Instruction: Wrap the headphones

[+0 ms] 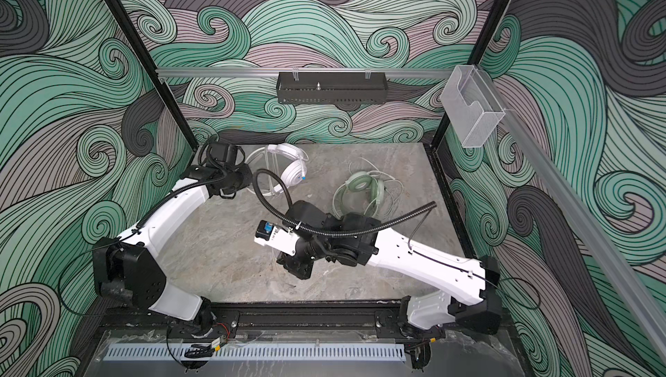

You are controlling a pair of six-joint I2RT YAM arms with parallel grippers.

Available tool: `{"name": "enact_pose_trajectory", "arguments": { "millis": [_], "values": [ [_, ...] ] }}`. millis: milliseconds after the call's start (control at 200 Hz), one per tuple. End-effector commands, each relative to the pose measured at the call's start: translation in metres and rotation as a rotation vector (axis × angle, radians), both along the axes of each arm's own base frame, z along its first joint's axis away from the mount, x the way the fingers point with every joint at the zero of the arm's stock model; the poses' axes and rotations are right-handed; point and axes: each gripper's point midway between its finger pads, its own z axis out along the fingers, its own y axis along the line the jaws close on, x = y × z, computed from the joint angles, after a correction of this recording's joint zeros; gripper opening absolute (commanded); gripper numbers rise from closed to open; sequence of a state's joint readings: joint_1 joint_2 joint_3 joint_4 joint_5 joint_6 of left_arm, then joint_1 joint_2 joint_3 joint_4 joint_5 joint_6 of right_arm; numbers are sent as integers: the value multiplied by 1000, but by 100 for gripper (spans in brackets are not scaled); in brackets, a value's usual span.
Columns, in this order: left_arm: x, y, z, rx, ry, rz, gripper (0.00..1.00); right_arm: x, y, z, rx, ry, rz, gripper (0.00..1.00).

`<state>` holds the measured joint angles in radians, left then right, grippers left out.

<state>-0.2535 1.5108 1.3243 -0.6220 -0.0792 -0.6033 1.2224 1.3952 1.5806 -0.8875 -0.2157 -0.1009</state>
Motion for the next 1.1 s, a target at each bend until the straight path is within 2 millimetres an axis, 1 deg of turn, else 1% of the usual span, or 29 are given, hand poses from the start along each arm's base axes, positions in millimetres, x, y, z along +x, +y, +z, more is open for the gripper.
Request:
{"name": "enact_pose_trajectory", "arguments": {
  "millis": [0,40,135,180,190,205,290,340,450,635,791,931,1031,1096],
  "values": [
    [3,-2,25,39,-106,-2,0,-4,1,21,-12,-12,41,0],
    [0,-9,24,51,-109,-31,0,1,3,34,2,-31,32,0],
    [-13,-25,23,94,-109,-114,0,18,3,54,-1,-63,1,0],
    [-19,-30,18,114,-92,-146,0,28,0,58,-12,-72,-23,0],
    [-23,-30,25,112,-108,-153,0,32,-1,56,-21,-71,-32,0],
    [-26,-31,27,116,-112,-164,0,35,-2,59,-21,-74,-42,0],
    [-41,-40,28,148,-113,-241,0,59,-12,65,-28,-70,-108,0],
    [-50,-46,29,172,-118,-295,0,70,-17,66,-40,-70,-138,0],
    [-70,-57,28,206,-101,-405,0,87,-30,61,-98,-89,-178,0],
    [-98,-73,30,199,-74,-580,0,100,-46,49,-153,-99,-205,0],
    [-118,-73,27,224,-37,-664,0,111,-61,44,-186,-129,-223,0],
    [-129,-70,18,250,-4,-709,0,123,-72,45,-210,-167,-238,0],
    [-135,-71,15,251,9,-733,0,130,-73,50,-208,-190,-257,0],
    [-138,-76,17,238,-3,-761,0,134,-71,55,-196,-203,-267,0]
  ]
}}
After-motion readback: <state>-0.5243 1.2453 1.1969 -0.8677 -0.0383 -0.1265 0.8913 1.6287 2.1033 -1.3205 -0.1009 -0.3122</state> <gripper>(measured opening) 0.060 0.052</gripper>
